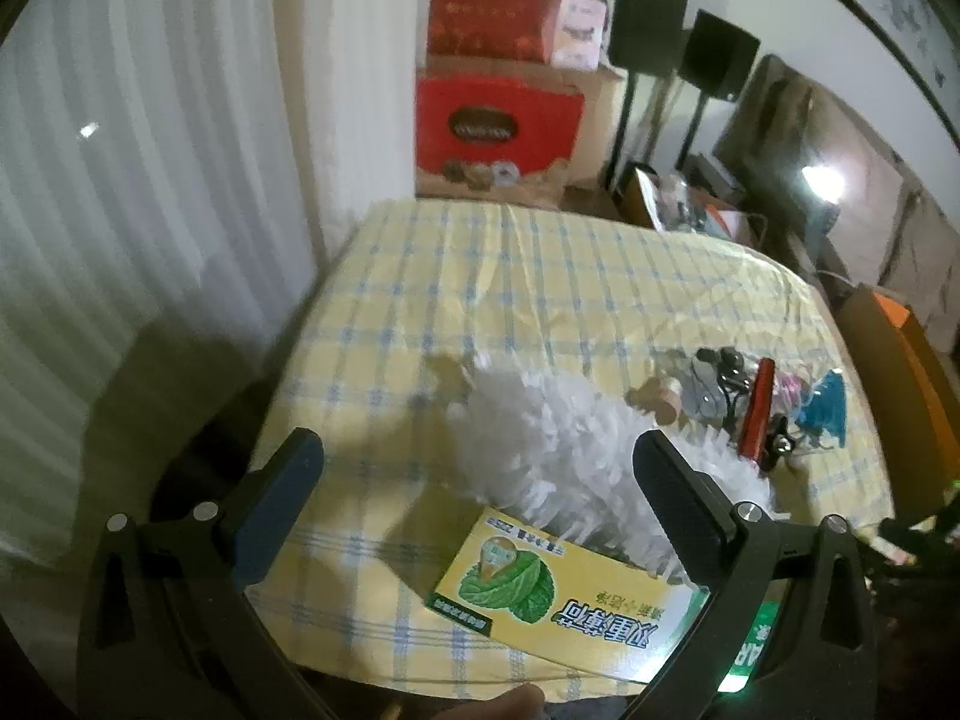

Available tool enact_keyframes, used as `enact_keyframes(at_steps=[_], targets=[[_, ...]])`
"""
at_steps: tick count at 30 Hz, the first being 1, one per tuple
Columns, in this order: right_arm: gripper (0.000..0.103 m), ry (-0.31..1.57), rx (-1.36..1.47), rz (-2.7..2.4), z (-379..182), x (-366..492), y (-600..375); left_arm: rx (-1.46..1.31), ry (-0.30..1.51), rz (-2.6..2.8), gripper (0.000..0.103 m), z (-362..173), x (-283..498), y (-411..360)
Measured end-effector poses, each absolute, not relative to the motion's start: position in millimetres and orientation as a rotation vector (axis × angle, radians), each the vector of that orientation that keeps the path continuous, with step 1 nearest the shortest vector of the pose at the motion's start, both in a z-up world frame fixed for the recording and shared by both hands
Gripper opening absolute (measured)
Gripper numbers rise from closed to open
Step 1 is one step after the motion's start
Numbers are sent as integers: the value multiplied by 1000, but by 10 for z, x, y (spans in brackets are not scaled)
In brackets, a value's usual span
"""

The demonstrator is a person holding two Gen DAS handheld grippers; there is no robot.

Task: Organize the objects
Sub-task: 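Move the left gripper onto the white feather duster head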

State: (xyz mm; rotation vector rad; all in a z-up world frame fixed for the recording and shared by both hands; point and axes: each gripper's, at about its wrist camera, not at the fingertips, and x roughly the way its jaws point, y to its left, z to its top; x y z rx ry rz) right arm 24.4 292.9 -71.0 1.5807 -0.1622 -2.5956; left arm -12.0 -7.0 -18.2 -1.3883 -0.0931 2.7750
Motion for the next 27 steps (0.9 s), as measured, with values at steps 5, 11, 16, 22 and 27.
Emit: enact_keyframes(at_steps=[5, 11, 16, 22, 27], targets=[[88, -135, 1645, -2526, -843, 200, 2885, -1403, -103, 2728, 103, -251, -237, -191], [72, -67, 1637, -2524, -935, 171, 2874, -1417, 72, 2737, 103, -245, -371, -184], [63, -37, 1611, -2520, -944, 155, 2857, -1416, 172, 2737, 103, -302, -463, -158], [44, -21, 1565, -2513, -936, 217, 2810, -1403, 228, 2722, 103, -371, -518, -202], [37, 50, 1534, -2516, -875, 269, 2706, -1413, 217, 2703, 103, -435, -545, -252]])
